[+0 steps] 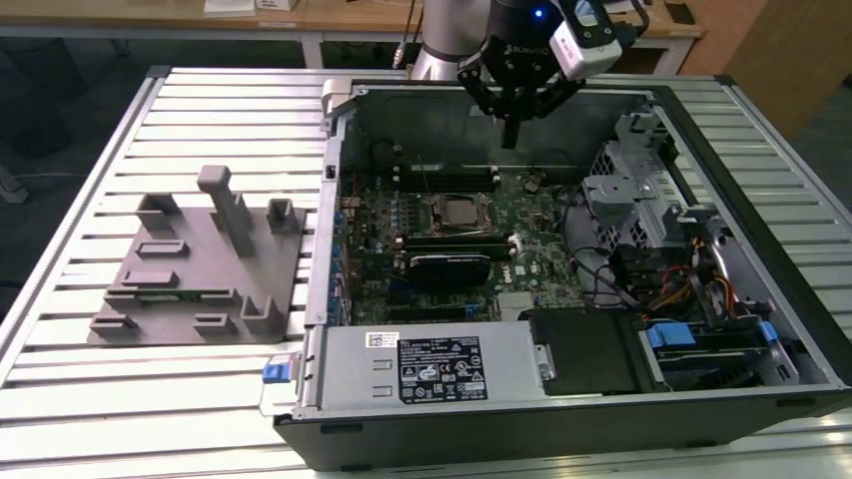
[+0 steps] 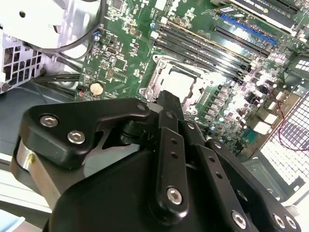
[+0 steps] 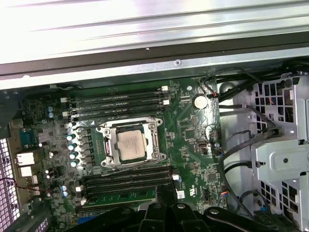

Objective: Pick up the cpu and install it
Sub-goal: 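Close the cpu cover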

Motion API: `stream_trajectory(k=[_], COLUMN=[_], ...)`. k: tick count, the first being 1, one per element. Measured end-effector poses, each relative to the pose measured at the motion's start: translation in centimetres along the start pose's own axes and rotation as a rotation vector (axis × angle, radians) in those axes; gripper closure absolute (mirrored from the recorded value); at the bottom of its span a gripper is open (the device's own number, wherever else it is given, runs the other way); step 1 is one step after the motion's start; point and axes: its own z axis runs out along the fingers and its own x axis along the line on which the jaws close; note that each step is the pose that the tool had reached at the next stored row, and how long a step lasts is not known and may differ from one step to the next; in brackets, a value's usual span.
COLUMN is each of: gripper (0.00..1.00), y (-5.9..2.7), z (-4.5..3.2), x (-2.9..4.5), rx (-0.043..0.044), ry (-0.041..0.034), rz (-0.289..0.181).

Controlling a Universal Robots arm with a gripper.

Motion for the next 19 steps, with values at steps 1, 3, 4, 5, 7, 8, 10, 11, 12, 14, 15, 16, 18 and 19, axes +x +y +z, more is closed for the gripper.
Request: stream_trajectory(k=[1, 3, 4, 5, 7, 8, 10, 11, 12, 14, 15, 16, 18, 19], gripper=[0.89, 0.89, 0.89, 0.89, 0.89, 0.89, 0.89, 0.89, 0.89, 0.89, 0.89, 0.89, 0.89, 0.89], y=[-0.01, -0.05, -0.07, -0.08, -0.11, -0.13, -0.13, -0.13, -0.14, -0.17, -0.18, -0.18, -0.19, -0.19], z=[0.0, 0.01, 0.02, 0.04, 0.1, 0.12, 0.15, 0.17, 0.18, 0.23, 0.35, 0.51, 0.87, 1.06], x=[0.07, 0.34, 0.52, 0.63, 0.82, 0.9, 0.96, 0.98, 1.01, 1.05, 1.08, 1.1, 1.16, 1.18], rx=[-0.0001, -0.0001, -0.0002, -0.0003, -0.0014, -0.0057, -0.0267, -0.0402, -0.0533, -0.0806, -0.0836, -0.0835, -0.0835, -0.0835], ry=[-0.0001, 0.0, -0.0001, -0.0001, 0.0, 0.0007, 0.0038, 0.0059, 0.008, 0.0121, 0.0124, 0.0126, 0.0126, 0.0127], rz=[0.0, 0.0, 0.0, 0.0, 0.0, 0.0, 0.001, 0.001, 0.002, 0.003, 0.003, 0.003, 0.003, 0.003])
